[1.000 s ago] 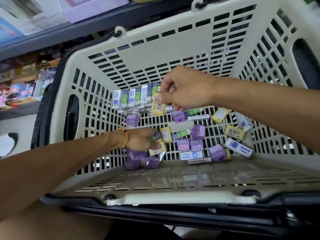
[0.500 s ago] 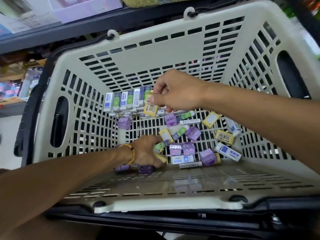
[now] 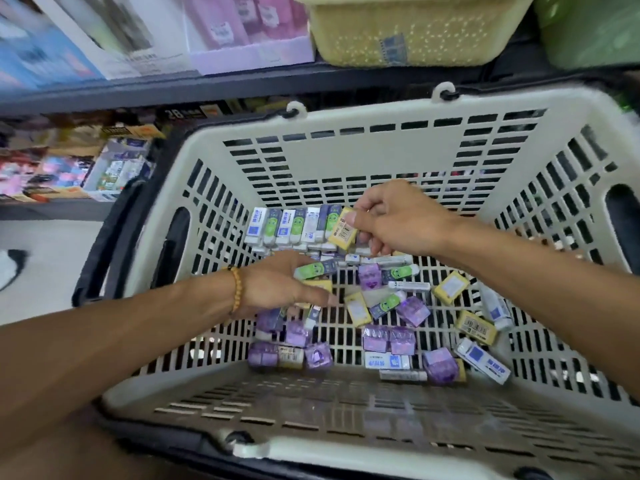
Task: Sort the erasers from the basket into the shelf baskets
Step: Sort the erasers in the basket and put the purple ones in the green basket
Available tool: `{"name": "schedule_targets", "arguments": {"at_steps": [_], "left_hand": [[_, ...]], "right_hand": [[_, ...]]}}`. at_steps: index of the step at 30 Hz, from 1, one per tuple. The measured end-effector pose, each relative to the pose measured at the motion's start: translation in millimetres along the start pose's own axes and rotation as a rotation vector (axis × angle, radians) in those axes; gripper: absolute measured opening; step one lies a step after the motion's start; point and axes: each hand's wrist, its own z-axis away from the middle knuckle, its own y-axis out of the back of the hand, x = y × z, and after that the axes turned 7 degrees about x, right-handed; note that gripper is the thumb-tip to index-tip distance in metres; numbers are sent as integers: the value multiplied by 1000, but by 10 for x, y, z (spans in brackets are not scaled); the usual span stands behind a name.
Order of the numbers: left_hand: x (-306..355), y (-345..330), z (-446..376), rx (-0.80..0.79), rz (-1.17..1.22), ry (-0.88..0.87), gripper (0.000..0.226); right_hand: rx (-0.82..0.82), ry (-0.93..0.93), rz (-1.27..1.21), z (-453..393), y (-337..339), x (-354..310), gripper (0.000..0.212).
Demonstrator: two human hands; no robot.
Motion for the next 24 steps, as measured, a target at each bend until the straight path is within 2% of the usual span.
{"name": "schedule_targets", "arguments": {"at_steps": [6,9,12,14,17,21,24], "left_hand": [[-160,268,424,64,283,36,42],[-173,308,473,139,411,25,46],[-157,349,478,199,509,3,32],[-151,391,470,223,599,-8,28],[-132,446,456,242,757,-31,36],[-36,478,401,256,946,-59,39],[42,486,336,288,972,-71,39]], "right_hand": [[-7,-88,-62,-306,-326,-111,23],[-23,-94,18,-499,-565,-224,31],[-15,-134,85,-668,-700,-291,22],[2,-142,96,-678,-718,-318,24],[0,-65,-33,-513,-666,-351,24],[-227,-84,-298,-230,-561,-423,21],[-206,-38,-311,-146,-604,-468,36]]}}
